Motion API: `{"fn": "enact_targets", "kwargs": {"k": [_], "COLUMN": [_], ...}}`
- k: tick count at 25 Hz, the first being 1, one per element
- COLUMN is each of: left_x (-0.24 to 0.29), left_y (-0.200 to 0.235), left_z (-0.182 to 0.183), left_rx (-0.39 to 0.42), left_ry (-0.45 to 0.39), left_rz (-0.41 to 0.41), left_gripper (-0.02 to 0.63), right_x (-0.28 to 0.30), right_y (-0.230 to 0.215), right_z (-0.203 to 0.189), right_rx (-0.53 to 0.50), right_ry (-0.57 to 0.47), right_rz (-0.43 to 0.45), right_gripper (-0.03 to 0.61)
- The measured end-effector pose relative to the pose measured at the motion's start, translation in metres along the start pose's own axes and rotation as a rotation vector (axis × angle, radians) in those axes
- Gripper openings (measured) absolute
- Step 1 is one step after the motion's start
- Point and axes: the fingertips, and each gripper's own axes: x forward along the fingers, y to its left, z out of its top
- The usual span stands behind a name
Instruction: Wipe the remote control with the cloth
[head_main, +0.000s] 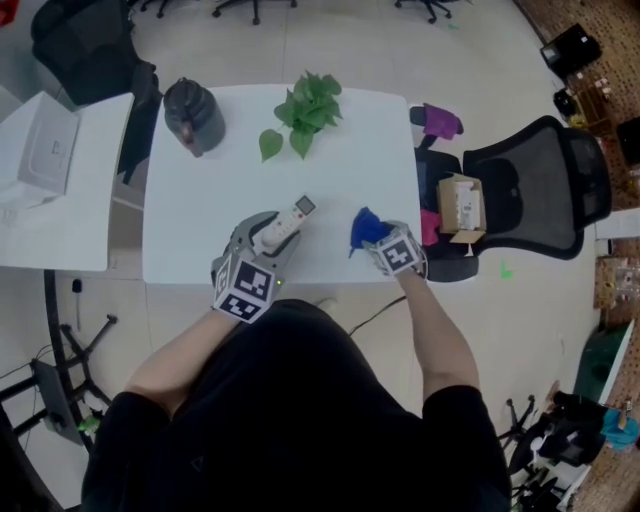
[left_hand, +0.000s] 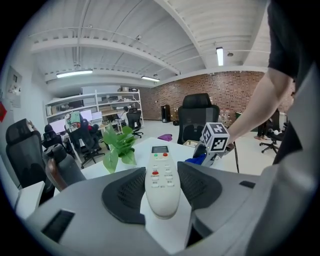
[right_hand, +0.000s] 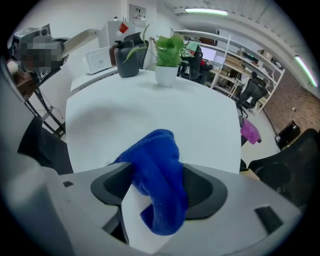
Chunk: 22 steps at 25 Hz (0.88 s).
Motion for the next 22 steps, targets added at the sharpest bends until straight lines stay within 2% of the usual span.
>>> {"fn": "enact_targets", "kwargs": {"k": [5, 8, 13, 16, 22], "left_x": [-0.003, -0.005, -0.007, -0.009, -0.012], "left_y": [0.003, 0.005, 0.008, 0.011, 0.019], "left_z": [-0.004, -0.005, -0.006, -0.005, -0.003], "left_rx": [0.001, 0.002, 0.011, 0.027, 0.059], "left_ry": [0.003, 0.003, 0.0, -0.005, -0.015], "left_rz": [0.018, 0.03, 0.041, 0.048, 0.069], "left_gripper": [0.204, 0.204, 0.204, 0.204, 0.204], "right_x": [0.002, 0.001, -0.005, -0.025, -0.108], "right_y": [-0.003, -0.007, -0.01, -0.002, 0.037], "right_z": [0.0, -0.001, -0.001, 0.017, 0.094], "right_rx": [0.017, 0.03, 0.028, 0.05, 0.016], "right_ry": [0.017, 0.007, 0.008, -0.077, -0.359], "right_rz": [0.023, -0.012, -0.073, -0.081, -0.063], "right_gripper": [0.312, 0.182, 0.118, 0.112, 0.11]}}
